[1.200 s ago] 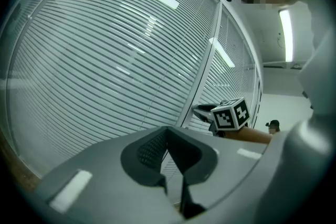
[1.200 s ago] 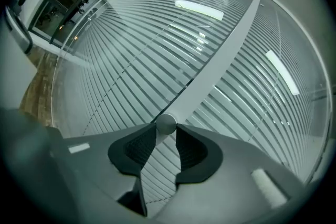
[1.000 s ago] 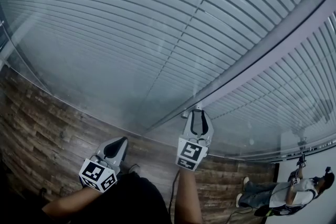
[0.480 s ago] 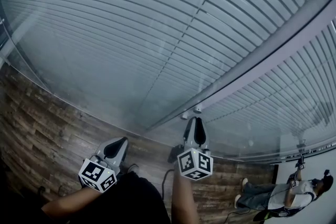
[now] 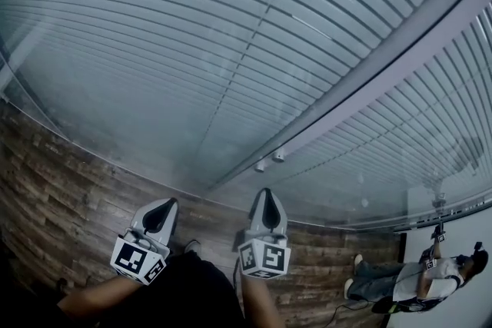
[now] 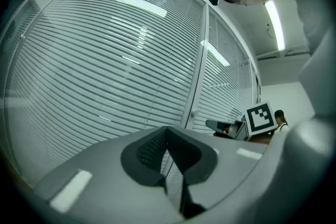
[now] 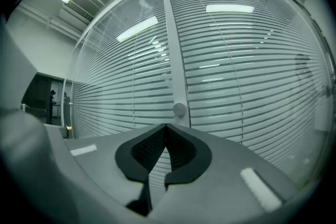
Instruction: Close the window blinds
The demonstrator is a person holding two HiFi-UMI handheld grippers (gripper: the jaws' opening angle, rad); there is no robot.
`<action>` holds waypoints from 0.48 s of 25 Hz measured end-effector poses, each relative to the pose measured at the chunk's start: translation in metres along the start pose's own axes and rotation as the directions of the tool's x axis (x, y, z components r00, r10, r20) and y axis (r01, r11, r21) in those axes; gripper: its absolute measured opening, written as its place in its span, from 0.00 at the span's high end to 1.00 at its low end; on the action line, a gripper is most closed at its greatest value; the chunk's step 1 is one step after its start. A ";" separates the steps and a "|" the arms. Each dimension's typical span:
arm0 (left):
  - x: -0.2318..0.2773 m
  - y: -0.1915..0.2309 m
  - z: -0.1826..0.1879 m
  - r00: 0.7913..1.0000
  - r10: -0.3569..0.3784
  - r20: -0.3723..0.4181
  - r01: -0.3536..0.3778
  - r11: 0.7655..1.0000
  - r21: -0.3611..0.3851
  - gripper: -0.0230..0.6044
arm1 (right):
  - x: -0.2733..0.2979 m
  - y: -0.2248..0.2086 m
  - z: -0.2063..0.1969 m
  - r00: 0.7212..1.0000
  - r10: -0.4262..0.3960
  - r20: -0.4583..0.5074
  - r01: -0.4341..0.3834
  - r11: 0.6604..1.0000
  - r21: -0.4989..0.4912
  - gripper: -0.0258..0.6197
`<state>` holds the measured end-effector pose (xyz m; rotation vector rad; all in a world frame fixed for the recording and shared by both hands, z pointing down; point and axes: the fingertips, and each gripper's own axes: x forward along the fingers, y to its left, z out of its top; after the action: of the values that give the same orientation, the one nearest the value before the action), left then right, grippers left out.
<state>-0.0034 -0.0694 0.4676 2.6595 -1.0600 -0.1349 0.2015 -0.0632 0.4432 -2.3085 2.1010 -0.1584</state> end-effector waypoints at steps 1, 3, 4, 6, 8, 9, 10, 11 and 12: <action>0.002 -0.004 -0.002 1.000 -0.012 -0.006 0.012 1.000 0.008 0.96 | -0.006 0.005 -0.004 1.000 0.006 -0.009 -0.007 1.000 -0.011 0.96; 0.005 -0.012 -0.002 0.999 -0.040 -0.008 0.040 0.999 0.033 0.96 | -0.017 0.014 -0.011 1.000 0.015 -0.024 -0.016 0.999 -0.037 0.96; 0.007 -0.014 -0.001 0.999 -0.051 -0.005 0.051 0.998 0.047 0.96 | -0.022 0.018 -0.014 1.000 0.014 -0.026 -0.015 0.999 -0.047 0.96; 0.010 -0.017 0.002 0.998 -0.063 0.002 0.062 0.996 0.062 0.96 | -0.027 0.022 -0.018 1.000 0.010 -0.019 -0.011 0.998 -0.068 0.96; 0.012 -0.019 0.002 0.998 -0.065 0.006 0.064 0.996 0.066 0.96 | -0.029 0.025 -0.016 1.000 0.007 -0.010 -0.008 0.995 -0.102 0.96; 0.012 -0.019 0.002 0.998 -0.065 0.004 0.065 0.996 0.067 0.96 | -0.028 0.025 -0.014 1.000 0.006 -0.005 -0.007 0.993 -0.118 0.96; 0.013 -0.020 0.002 0.998 -0.067 0.001 0.066 0.995 0.069 0.96 | -0.028 0.026 -0.011 1.000 0.006 0.000 -0.006 0.991 -0.131 0.96; 0.013 -0.021 0.001 0.998 -0.068 -0.003 0.068 0.995 0.071 0.96 | -0.027 0.025 -0.009 1.000 0.006 0.005 -0.005 0.990 -0.140 0.96; 0.014 -0.022 0.000 0.997 -0.071 -0.007 0.072 0.995 0.072 0.96 | -0.027 0.025 -0.006 1.000 0.005 0.009 -0.003 0.989 -0.146 0.96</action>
<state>0.0214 -0.0634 0.4615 2.7627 -0.9866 -0.1071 0.1738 -0.0384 0.4459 -2.3781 2.1821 0.0072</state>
